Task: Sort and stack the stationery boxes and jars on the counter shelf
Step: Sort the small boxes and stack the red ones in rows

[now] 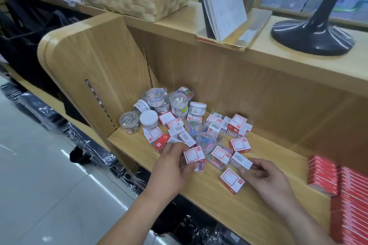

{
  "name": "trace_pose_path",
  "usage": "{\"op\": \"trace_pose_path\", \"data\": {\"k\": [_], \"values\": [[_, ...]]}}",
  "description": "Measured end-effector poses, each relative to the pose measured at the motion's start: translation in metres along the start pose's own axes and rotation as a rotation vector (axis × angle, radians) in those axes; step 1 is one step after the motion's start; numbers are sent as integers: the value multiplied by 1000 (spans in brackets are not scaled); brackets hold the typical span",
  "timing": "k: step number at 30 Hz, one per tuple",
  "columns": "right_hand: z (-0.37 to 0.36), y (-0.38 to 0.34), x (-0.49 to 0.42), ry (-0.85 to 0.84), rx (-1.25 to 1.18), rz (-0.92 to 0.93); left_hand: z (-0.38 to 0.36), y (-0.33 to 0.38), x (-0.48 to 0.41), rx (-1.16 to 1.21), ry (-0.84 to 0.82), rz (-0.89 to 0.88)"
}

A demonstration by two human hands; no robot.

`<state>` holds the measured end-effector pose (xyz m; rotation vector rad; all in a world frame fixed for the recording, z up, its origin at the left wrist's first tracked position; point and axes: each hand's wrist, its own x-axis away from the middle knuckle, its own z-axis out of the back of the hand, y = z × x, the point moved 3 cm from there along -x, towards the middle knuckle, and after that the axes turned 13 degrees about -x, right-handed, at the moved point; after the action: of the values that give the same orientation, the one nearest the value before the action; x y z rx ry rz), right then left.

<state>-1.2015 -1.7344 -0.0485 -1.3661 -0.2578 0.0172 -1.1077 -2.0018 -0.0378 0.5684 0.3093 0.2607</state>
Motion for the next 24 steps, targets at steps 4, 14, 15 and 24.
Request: {"op": "trace_pose_path", "data": {"k": [4,14,15,24], "values": [[3,1,2,-10,-44,15,2,8,0,-157,16,-46],[20,-5,13,158,-424,-71,-13,82,-76,-163,-53,-282],[21,-7,12,173,-430,-74,-21,91,-90,-187,-86,-299],[60,-25,5,331,-372,-19,-94,127,-145,-585,-181,-319]]}}
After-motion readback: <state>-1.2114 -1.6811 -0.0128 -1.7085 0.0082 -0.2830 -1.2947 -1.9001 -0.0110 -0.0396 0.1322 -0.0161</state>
